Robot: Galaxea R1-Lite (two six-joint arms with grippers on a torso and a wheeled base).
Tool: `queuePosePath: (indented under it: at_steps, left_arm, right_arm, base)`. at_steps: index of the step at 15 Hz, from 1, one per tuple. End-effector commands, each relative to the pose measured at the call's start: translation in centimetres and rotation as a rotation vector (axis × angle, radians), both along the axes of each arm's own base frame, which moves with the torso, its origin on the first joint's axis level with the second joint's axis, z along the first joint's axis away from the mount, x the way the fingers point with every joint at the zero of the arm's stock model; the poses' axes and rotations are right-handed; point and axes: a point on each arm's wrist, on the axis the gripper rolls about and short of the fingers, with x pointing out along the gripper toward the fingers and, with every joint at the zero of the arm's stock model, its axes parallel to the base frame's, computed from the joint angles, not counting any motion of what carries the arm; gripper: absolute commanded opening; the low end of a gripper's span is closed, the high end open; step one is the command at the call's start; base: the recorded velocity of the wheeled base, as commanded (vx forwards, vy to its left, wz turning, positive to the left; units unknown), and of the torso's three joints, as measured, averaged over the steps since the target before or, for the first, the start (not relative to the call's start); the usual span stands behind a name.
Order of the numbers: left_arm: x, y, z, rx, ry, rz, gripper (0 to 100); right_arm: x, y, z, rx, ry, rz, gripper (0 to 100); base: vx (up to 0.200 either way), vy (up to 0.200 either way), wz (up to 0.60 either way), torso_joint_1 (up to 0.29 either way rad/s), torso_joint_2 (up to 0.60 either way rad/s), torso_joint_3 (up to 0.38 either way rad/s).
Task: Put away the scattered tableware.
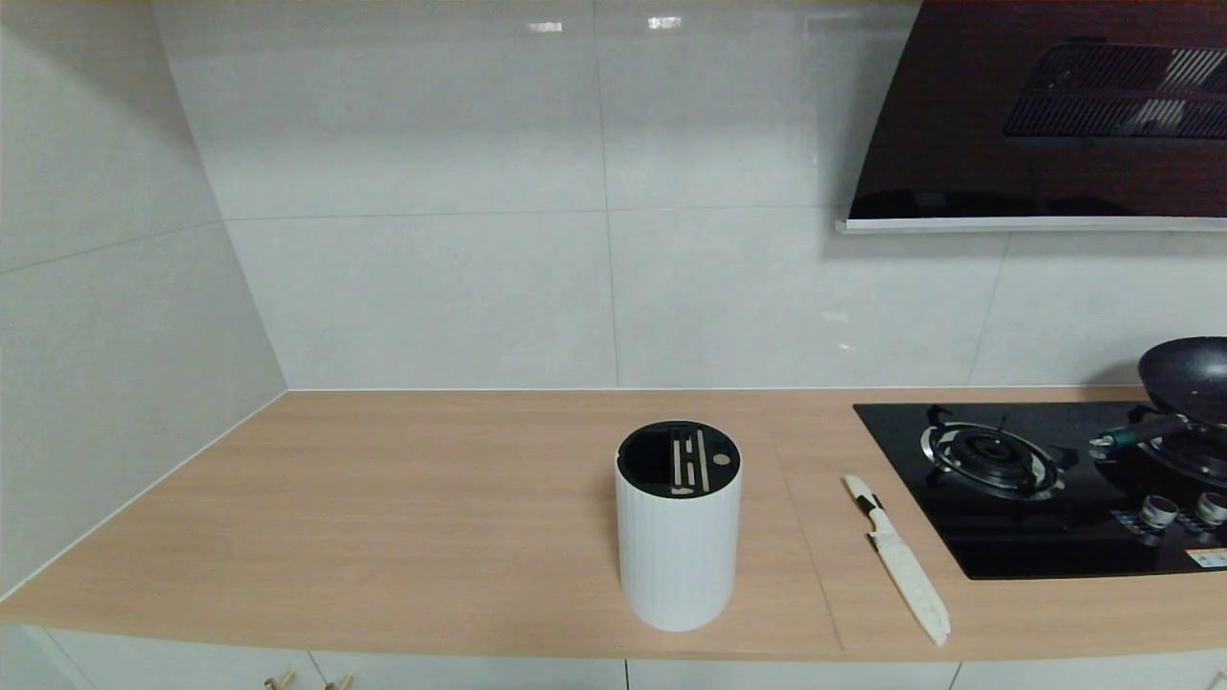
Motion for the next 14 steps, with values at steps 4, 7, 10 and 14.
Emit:
queuePosePath:
  at_steps: [4,7,10,14]
  left_arm:
    - [0.0,0.0,0.0,0.0,0.0,0.0,100]
    - [0.0,0.0,0.0,0.0,0.0,0.0,100]
    - [0.0,0.0,0.0,0.0,0.0,0.0,100]
    - [0.0,0.0,0.0,0.0,0.002,0.0,100]
  right_arm:
    - [0.0,0.0,0.0,-0.007,0.0,-0.003,100]
    - [-1.0,0.2,5.0,0.008,-0.104,0.101,100]
    - [2.5,0.4,7.7,0.035,0.101,0.187,100]
    - [8.5,0.8,10.6,0.042,0.307,0.232,100]
  base:
    - [0.0,0.0,0.0,0.0,0.0,0.0]
    - [0.0,0.0,0.0,0.0,0.0,0.0]
    - [0.0,0.0,0.0,0.0,0.0,0.0]
    - [0.0,0.0,0.0,0.0,0.0,0.0]
